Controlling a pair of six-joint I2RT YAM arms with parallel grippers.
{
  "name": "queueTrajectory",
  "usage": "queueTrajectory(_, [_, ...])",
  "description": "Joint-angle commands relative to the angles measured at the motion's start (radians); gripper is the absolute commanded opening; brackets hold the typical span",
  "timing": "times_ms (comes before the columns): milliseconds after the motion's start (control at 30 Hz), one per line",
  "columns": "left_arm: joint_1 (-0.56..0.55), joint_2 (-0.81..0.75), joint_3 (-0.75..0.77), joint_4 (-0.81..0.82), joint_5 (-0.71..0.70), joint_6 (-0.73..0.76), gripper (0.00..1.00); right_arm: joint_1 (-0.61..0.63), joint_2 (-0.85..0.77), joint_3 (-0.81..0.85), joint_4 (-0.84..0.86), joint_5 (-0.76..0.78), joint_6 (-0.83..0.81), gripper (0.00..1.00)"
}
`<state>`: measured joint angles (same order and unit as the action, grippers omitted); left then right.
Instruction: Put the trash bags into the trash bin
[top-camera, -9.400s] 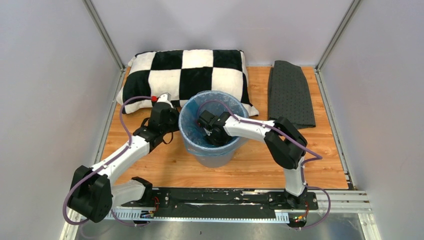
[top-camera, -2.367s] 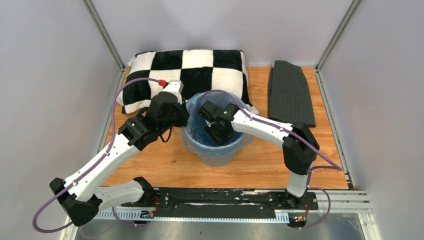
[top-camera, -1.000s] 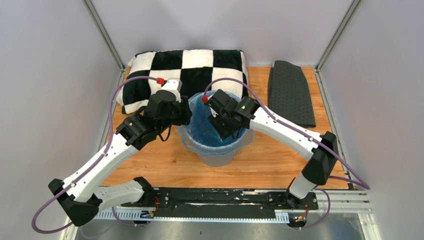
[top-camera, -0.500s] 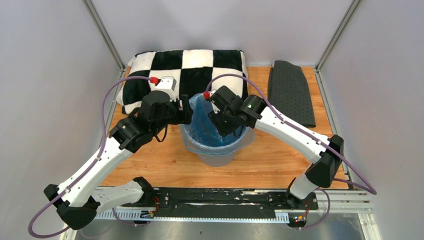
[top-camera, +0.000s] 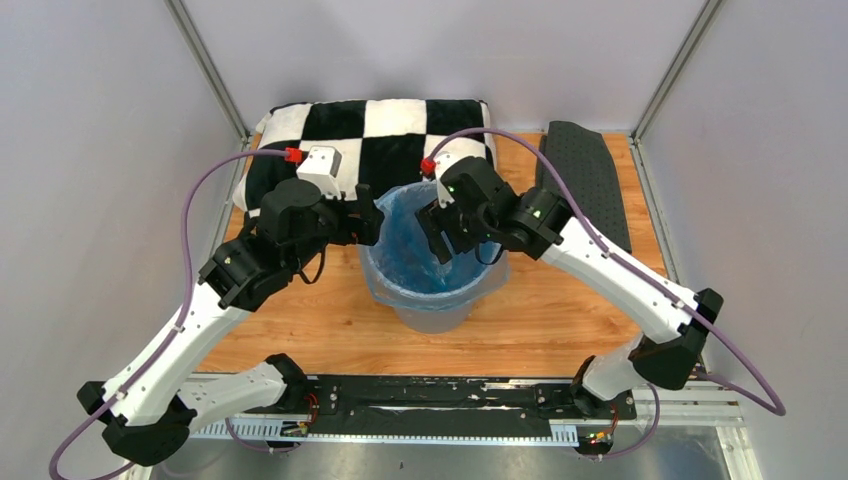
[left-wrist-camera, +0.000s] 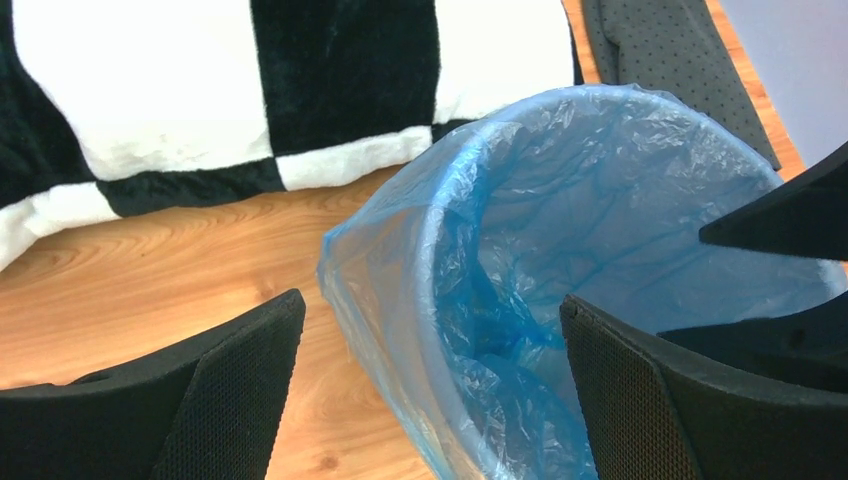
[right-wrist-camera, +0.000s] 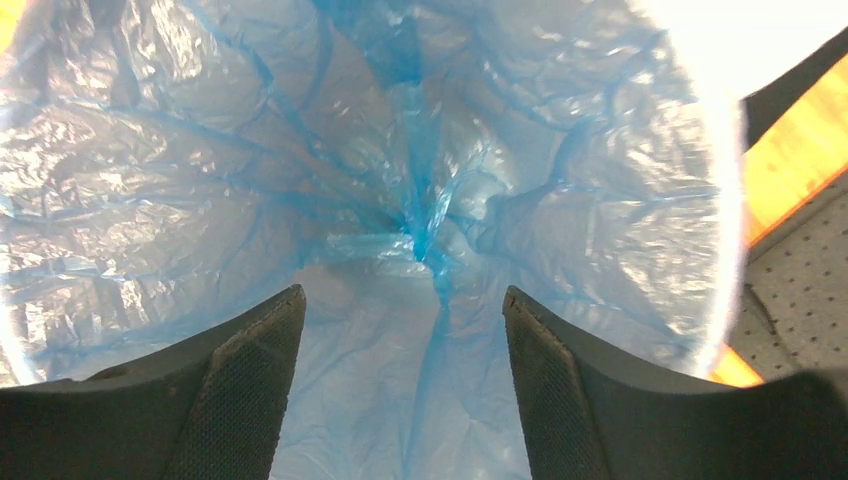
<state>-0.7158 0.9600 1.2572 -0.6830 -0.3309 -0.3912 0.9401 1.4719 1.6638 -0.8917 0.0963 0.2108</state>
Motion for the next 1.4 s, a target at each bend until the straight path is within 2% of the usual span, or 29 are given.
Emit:
queueTrajectory(0, [-0.008,-0.013,0.032,0.012,0.036,0.052,1.00,-0.003,-0.066,0.023,0.060,0.102,-0.025,0.76])
queueTrajectory(100, [-0.008,-0.027,0.024,0.032,0.059,0.072,1.00,-0.006,-0.122,0.001,0.104,0.150,-0.022,0.82])
queueTrajectory(133, [-0.008,-0.029,0.025,0.038,0.070,0.078,1.00,-0.007,-0.144,-0.013,0.121,0.168,-0.016,0.95])
queueTrajectory(167, [-0.008,-0.033,0.027,0.040,0.087,0.087,1.00,-0.007,-0.171,-0.034,0.143,0.188,-0.013,0.99])
queueTrajectory(433, [-0.008,-0.093,0.010,0.034,0.099,0.109,1.00,-0.007,-0.405,-0.248,0.282,0.347,0.008,1.00])
queueTrajectory(733, [-0.008,-0.133,-0.006,0.001,0.061,0.101,1.00,-0.007,-0.628,-0.432,0.347,0.387,0.075,1.00])
queueTrajectory(967, [-0.008,-0.138,-0.035,0.002,0.044,0.079,1.00,-0.007,-0.697,-0.490,0.374,0.402,0.076,1.00])
queueTrajectory(1367, [-0.009,-0.149,-0.051,-0.012,0.010,0.081,1.00,-0.006,-0.704,-0.498,0.391,0.391,0.084,1.00])
